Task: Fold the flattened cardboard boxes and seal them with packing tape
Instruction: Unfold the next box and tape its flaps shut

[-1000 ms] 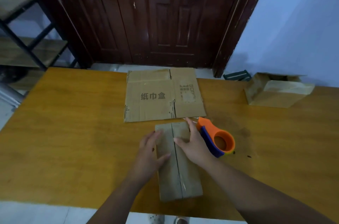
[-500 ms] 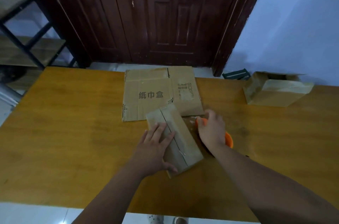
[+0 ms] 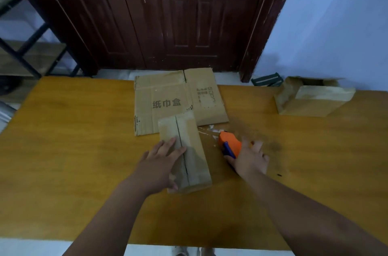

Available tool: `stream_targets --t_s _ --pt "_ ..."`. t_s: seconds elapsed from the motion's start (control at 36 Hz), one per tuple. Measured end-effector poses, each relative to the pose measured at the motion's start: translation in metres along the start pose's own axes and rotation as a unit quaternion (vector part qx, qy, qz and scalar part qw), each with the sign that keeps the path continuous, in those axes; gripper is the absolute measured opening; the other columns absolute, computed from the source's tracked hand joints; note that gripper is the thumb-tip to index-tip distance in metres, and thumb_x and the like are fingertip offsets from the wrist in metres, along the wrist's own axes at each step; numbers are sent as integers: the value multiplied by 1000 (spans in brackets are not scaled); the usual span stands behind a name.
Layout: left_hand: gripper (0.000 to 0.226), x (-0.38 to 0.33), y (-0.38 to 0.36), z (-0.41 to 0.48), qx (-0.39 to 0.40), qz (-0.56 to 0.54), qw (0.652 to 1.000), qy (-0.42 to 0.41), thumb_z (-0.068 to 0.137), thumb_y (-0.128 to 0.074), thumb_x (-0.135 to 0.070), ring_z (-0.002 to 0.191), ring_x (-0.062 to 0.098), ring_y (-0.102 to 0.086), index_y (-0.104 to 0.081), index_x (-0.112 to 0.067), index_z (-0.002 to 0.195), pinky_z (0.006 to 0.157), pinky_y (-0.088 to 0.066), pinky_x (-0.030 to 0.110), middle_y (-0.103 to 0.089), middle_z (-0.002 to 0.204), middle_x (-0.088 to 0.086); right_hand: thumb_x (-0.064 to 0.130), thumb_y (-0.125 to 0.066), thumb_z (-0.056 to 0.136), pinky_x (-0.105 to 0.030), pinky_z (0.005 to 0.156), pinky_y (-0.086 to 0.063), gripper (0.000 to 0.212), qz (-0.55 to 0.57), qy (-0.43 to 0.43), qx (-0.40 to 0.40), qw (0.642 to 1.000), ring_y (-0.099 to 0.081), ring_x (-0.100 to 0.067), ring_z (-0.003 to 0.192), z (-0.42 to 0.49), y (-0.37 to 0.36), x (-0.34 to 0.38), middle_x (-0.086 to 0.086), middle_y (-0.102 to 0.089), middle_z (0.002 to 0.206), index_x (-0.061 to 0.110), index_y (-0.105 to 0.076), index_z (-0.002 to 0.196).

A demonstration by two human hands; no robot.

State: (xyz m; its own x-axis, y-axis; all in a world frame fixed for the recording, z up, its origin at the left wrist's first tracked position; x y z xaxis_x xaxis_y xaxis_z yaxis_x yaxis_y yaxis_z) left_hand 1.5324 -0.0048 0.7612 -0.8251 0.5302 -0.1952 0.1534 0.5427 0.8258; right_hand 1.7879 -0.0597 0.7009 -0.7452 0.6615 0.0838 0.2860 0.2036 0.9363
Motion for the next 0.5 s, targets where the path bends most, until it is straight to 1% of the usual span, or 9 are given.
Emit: stream_targets --t_s 0.08,0.14,0.19,0.28,0.36,0.5 --pt "106 -3 -4 -1 27 -13 1000 1 79 -74 -37 146 24 11 6 -42 149 116 -17 52 27 154 -14 57 -63 83 -44 96 -45 89 63 8 35 997 -47 -34 124 8 -5 8 -9 -13 152 26 -13 150" --pt "105 -7 -7 2 42 -27 999 -5 82 -72 -36 146 27 10 8 -41 149 116 -20 52 30 153 -15 48 -63 87 -45 92 -48 88 102 7 76 992 -46 -33 126 13 -12 14 -6 -11 156 25 -8 152" --pt "103 -10 -9 5 54 -34 998 -13 83 -70 -41 146 26 12 10 -42 148 116 -19 52 32 152 -16 40 -62 90 -46 91 -48 86 132 13 106 985 -47 -35 125 16 -18 20 -8 -13 157 22 -6 153" --pt "99 -12 -10 9 60 -50 997 -17 82 -64 -56 145 24 14 9 -45 148 116 -15 52 32 151 -17 33 -61 92 -47 93 -48 81 152 21 108 982 -48 -37 123 19 -18 23 -12 -19 155 21 -8 152" --pt "97 -14 -10 9 43 -60 997 -16 79 -57 -68 145 23 14 6 -45 148 115 -14 53 29 153 -17 34 -60 93 -47 93 -47 78 156 25 110 981 -48 -37 123 20 -18 22 -12 -24 153 20 -11 152" --pt "92 -16 -7 5 -11 -53 999 -5 80 -57 -66 146 25 11 -2 -43 149 116 -14 52 18 157 -14 43 -66 86 -46 91 -47 82 151 23 108 982 -50 -36 120 16 -17 22 -14 -33 145 18 -19 148"
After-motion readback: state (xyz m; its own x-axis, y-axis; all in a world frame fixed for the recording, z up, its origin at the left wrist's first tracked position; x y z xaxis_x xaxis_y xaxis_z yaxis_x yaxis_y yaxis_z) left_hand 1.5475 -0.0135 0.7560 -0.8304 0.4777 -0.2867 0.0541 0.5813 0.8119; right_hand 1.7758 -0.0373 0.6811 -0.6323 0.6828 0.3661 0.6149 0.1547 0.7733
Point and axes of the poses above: each hand's wrist, its own z-axis towards the middle knuckle, its own y-axis out of the back of the hand, x = y × z, the point moved 9 cm from there along z, towards the middle knuckle
